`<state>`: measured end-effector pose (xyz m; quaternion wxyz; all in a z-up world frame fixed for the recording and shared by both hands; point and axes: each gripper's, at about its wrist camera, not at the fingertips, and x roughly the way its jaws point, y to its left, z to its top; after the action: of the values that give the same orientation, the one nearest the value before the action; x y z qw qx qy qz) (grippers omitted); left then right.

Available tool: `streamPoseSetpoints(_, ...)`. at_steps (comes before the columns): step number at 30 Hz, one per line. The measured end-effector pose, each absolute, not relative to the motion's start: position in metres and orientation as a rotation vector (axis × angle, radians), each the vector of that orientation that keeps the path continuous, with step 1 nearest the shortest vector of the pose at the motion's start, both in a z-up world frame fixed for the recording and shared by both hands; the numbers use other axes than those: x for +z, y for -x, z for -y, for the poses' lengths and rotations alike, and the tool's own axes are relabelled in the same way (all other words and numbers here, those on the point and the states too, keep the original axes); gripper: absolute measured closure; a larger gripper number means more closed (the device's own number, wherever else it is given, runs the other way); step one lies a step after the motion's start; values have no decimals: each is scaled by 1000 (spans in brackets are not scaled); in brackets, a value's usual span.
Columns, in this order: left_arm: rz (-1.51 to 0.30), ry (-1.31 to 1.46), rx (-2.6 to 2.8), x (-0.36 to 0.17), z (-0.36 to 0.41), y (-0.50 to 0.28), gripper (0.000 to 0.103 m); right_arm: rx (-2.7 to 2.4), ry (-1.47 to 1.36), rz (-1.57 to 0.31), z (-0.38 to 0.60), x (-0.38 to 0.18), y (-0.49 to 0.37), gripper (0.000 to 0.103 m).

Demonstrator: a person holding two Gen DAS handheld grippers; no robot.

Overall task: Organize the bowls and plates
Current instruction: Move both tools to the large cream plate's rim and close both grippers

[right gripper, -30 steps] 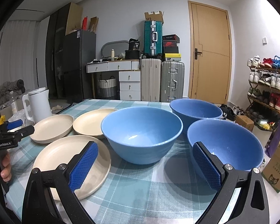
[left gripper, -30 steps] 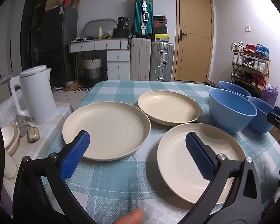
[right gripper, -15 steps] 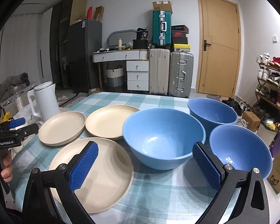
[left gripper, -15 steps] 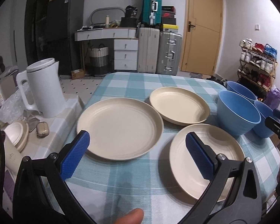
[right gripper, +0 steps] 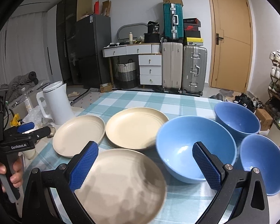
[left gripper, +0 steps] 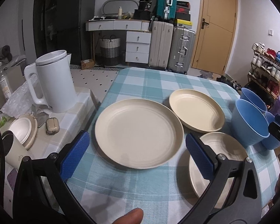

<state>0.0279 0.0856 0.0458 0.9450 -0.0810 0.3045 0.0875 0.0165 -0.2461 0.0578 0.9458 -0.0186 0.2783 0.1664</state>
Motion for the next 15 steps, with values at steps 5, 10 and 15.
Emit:
streamPoseSetpoints(5,-637,195,188,45,-99,-38,0,355,53,-578,227,60,-27,0)
streamPoseSetpoints(10,-666,196,208,40,-112,-54,0,370,56,-602,208,59,-40,0)
streamPoseSetpoints(15,-693,225,219,30,-126,-74,0,389,75,-620,187,56,-53,0)
